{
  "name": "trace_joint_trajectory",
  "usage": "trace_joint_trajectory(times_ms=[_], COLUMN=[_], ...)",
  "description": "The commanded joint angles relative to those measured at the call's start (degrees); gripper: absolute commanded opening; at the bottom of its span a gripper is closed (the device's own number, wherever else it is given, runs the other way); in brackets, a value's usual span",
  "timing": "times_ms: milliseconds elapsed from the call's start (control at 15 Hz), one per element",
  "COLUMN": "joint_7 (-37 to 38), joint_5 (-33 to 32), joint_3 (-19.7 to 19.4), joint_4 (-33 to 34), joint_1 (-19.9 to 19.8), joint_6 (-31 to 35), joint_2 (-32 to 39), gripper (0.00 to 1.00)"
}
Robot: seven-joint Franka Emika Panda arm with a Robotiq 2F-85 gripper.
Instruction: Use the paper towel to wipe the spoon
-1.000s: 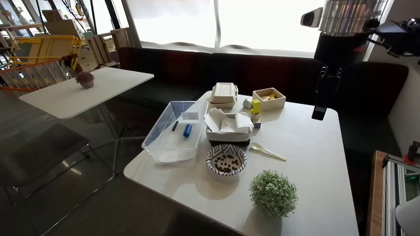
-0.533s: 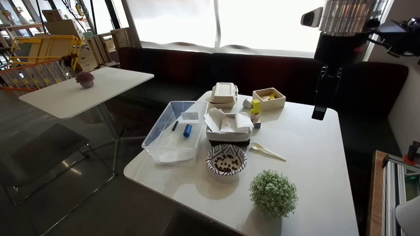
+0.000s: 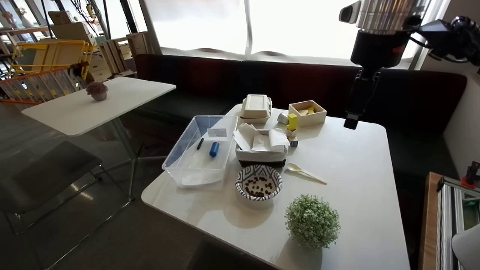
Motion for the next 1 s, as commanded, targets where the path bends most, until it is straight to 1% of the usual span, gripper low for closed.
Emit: trace_joint_trajectory(times_ms=[0, 333, 600, 733, 933], joint_7=[4.9, 11.4, 19.6, 22.4, 29.2], joint_5=[1.5, 1.6, 0.9, 1.4, 0.0], joint_3=[0.5, 1.2, 1.8, 1.4, 1.5], joint_4=[5.3, 9.6, 12.4, 14.3, 17.5], joint_1=[-1.7, -3.2, -5.7, -6.5, -8.3], joint_6=[2.4, 6.3, 10.6, 12.8, 14.7], joint_2=[7.3, 13.8, 20.3, 24.6, 32.1], gripper=[1.00, 1.00, 1.00, 1.00, 1.00])
